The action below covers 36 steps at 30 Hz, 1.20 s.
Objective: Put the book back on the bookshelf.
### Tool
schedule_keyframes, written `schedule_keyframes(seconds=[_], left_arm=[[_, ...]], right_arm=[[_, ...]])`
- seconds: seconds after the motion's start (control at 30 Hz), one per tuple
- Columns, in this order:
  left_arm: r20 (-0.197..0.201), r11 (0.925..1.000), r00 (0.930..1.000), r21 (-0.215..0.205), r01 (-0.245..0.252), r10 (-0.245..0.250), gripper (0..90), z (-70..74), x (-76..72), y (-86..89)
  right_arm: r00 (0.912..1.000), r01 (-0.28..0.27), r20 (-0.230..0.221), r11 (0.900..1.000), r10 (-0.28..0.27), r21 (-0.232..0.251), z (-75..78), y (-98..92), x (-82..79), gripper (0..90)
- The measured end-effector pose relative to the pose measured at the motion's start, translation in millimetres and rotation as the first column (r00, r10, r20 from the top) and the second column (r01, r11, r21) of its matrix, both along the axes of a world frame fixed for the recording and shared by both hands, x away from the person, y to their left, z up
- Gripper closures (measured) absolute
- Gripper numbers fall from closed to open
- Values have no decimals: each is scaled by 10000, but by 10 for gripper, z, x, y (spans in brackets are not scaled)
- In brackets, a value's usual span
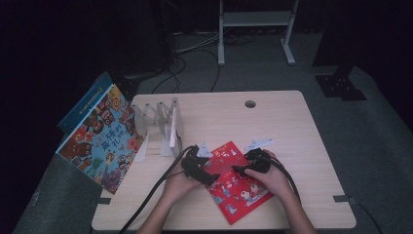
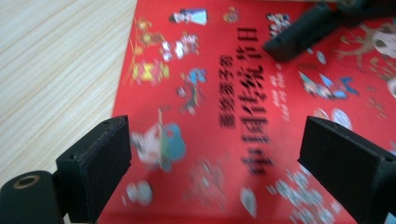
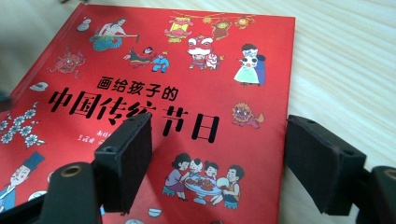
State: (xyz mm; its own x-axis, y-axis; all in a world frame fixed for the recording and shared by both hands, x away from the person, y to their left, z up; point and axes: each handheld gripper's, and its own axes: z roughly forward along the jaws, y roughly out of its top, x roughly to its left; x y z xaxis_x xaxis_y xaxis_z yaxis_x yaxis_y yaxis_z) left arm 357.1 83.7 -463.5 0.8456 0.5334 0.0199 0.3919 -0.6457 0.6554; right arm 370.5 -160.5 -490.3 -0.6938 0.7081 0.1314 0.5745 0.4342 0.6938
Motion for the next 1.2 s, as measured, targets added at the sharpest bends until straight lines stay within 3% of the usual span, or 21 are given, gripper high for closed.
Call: schedule_keyframes(seconds=[0.5, 0.63, 0.73, 0.87, 0.97, 1.2], left_arm=[[-258, 9992, 9989, 111, -379, 382, 83, -140, 67, 92], [-418, 9991, 9983, 55, -409, 411, 80, -172, 65, 87], [-737, 9987, 9964, -246, -447, 427, 80, -197, 71, 109], [-1033, 9964, 9932, -606, -597, 532, 46, -249, 59, 144], [-891, 9937, 9942, -886, -684, 605, 16, -281, 27, 161], [-831, 9921, 9943, -1007, -749, 666, 14, -294, 14, 166]], right_arm=[[9911, -1329, 81, 9911, 1328, 57, -8, 149, -100, 236], [9914, -1304, 72, 9914, 1303, 74, -9, 150, -103, 237], [9930, -1180, 89, 9929, 1178, 139, -14, 136, -118, 250], [9952, -824, 511, 9962, 838, -295, 37, 88, -198, 289], [9953, -725, 610, 9966, 747, -381, 66, 14, -278, 286], [9944, -468, 928, 9978, 510, -473, 109, -225, -504, 280]])
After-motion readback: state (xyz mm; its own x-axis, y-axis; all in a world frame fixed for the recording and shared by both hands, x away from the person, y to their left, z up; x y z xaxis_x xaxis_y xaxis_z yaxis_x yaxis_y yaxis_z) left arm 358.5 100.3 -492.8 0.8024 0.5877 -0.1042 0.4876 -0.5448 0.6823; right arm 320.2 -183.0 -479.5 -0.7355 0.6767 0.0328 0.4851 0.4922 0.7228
